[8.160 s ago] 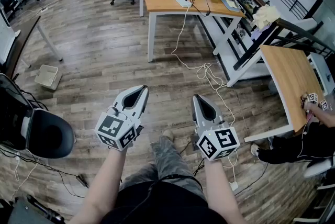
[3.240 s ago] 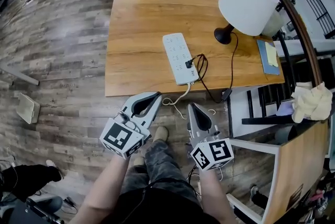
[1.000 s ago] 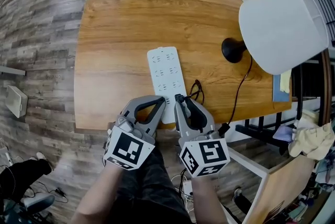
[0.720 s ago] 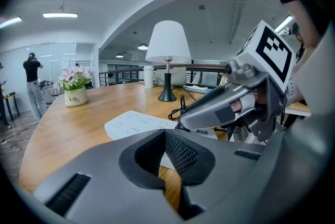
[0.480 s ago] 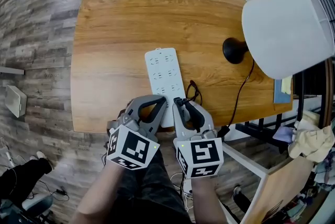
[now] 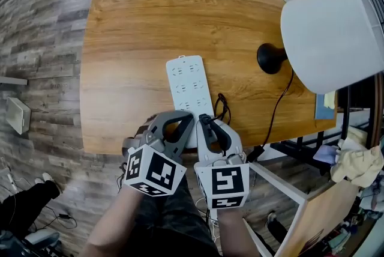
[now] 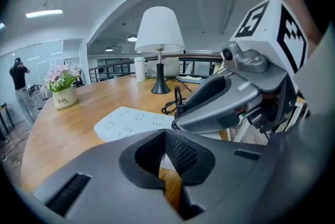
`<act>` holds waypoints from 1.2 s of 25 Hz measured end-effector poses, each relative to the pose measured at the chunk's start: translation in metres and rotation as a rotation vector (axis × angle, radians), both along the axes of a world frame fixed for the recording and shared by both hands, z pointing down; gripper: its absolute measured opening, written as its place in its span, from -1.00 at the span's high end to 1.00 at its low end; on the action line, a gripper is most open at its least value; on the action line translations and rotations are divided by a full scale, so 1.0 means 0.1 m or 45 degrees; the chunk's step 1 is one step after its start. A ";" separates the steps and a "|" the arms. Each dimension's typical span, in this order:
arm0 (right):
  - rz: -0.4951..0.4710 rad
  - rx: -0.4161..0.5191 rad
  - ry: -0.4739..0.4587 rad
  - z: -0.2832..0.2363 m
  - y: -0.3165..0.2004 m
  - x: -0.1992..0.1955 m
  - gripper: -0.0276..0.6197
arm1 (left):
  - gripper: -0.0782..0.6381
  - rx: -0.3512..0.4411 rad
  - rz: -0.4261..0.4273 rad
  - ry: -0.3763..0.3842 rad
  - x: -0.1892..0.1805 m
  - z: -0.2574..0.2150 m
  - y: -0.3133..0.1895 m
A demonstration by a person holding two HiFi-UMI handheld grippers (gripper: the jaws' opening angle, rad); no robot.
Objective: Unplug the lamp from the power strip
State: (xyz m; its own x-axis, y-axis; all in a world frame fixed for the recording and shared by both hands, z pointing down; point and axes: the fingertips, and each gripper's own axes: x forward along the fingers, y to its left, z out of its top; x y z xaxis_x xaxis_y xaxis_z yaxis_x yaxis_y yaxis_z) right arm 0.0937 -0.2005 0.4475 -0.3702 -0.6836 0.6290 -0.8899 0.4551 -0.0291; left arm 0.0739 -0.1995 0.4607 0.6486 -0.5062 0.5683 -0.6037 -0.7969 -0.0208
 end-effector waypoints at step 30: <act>0.083 -0.017 -0.162 -0.04 0.06 0.08 0.71 | 0.79 -0.050 -0.012 0.032 -0.01 0.00 0.01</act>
